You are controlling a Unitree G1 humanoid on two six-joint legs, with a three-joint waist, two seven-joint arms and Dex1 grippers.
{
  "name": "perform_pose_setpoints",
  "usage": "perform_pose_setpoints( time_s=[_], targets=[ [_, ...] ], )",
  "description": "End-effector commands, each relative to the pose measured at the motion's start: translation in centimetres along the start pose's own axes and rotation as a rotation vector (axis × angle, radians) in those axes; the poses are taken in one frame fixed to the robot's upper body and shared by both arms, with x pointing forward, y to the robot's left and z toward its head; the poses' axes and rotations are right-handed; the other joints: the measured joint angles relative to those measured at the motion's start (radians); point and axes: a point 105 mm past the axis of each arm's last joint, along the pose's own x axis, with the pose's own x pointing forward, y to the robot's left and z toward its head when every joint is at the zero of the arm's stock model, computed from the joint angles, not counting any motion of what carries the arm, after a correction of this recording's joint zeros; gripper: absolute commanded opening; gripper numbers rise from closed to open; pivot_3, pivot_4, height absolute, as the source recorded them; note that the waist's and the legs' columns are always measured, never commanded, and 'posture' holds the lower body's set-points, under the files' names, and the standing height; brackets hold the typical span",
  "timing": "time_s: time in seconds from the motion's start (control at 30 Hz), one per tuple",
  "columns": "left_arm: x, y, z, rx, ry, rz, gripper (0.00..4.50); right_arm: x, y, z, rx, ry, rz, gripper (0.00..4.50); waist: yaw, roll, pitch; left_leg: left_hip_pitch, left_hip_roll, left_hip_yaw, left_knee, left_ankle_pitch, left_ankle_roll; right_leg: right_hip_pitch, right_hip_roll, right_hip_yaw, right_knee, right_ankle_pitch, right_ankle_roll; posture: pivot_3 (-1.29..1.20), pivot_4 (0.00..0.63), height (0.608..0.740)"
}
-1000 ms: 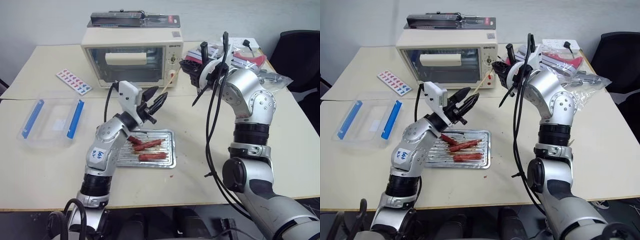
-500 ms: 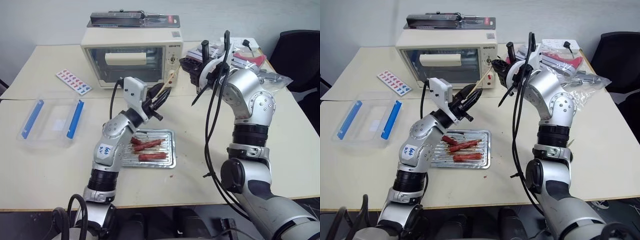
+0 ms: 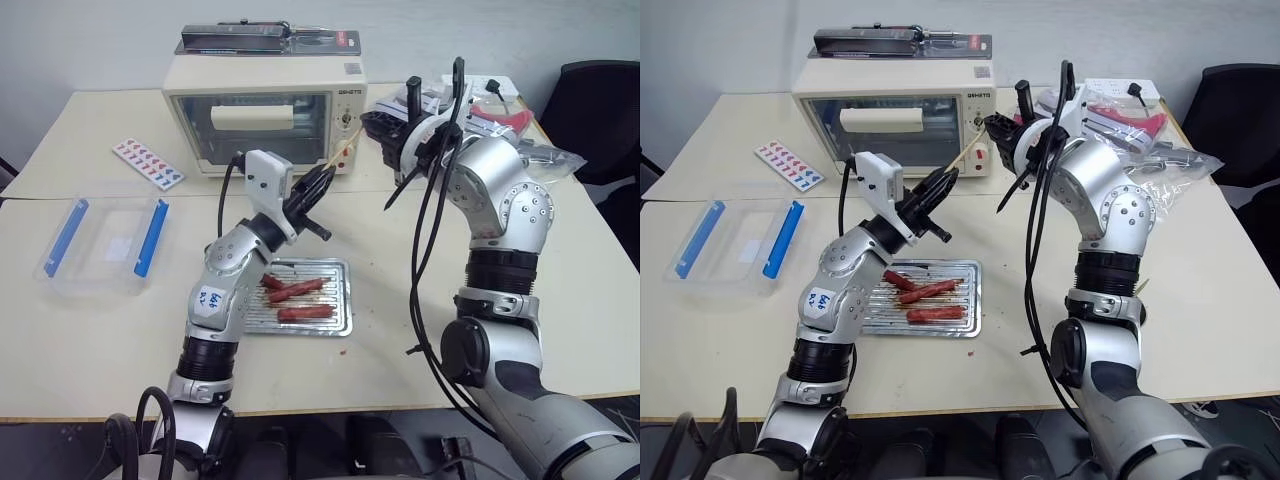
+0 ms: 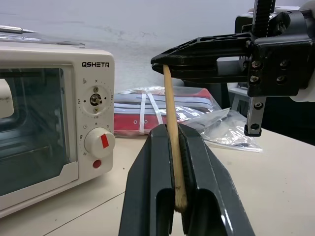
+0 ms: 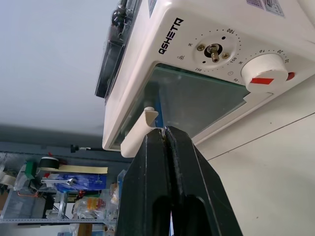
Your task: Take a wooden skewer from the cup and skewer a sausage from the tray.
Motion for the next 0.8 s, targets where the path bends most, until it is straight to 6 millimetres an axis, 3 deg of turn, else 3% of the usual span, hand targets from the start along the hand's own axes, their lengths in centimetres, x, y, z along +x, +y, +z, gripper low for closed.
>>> perform_pose_setpoints(
  time_s=[0.03, 0.17, 0.4, 0.67, 0.8],
  targets=[
    [0.13, -0.64, 1.95, 0.001, -0.075, -0.028, 1.15, -0.50, 1.38, 0.00, -0.009, -0.009, 0.056, 0.00, 0.000, 0.000, 0.000, 0.000, 0.000, 0.000, 0.000, 0.000, 0.000, 0.000, 0.000, 0.000, 0.000, 0.000, 0.000, 0.00, 0.150, 0.740],
    [0.20, -0.91, 2.26, 0.003, -0.084, -0.041, 1.97, -0.51, 1.33, 0.01, -0.008, -0.010, 0.056, 0.00, -0.001, 0.000, 0.000, 0.000, 0.000, 0.000, 0.000, 0.000, 0.000, 0.000, 0.000, 0.000, 0.000, 0.000, 0.000, 0.00, 0.150, 0.740],
    [0.33, -1.03, 1.90, -0.012, -0.083, -0.041, 1.97, -0.50, 1.37, 0.07, -0.003, -0.012, 0.060, 0.00, 0.000, 0.000, 0.000, 0.000, 0.000, 0.000, 0.000, 0.000, 0.000, 0.000, 0.000, 0.000, 0.000, 0.000, 0.000, 0.00, 0.150, 0.740],
    [0.43, -0.59, 2.05, -0.010, -0.098, -0.024, 0.06, -0.50, 1.52, 0.03, 0.000, -0.010, 0.065, 0.00, -0.001, 0.000, 0.000, 0.000, 0.000, 0.000, 0.000, 0.000, 0.000, 0.000, 0.000, 0.000, 0.000, 0.000, 0.000, 0.00, 0.150, 0.740],
    [0.51, -0.21, 2.24, -0.008, -0.104, -0.010, 0.02, -0.48, 1.58, -0.01, -0.001, -0.008, 0.066, 0.00, -0.001, 0.000, 0.000, 0.000, 0.000, 0.000, 0.000, 0.000, 0.000, 0.000, 0.000, 0.000, 0.000, 0.000, 0.000, 0.00, 0.150, 0.740]
  ],
)
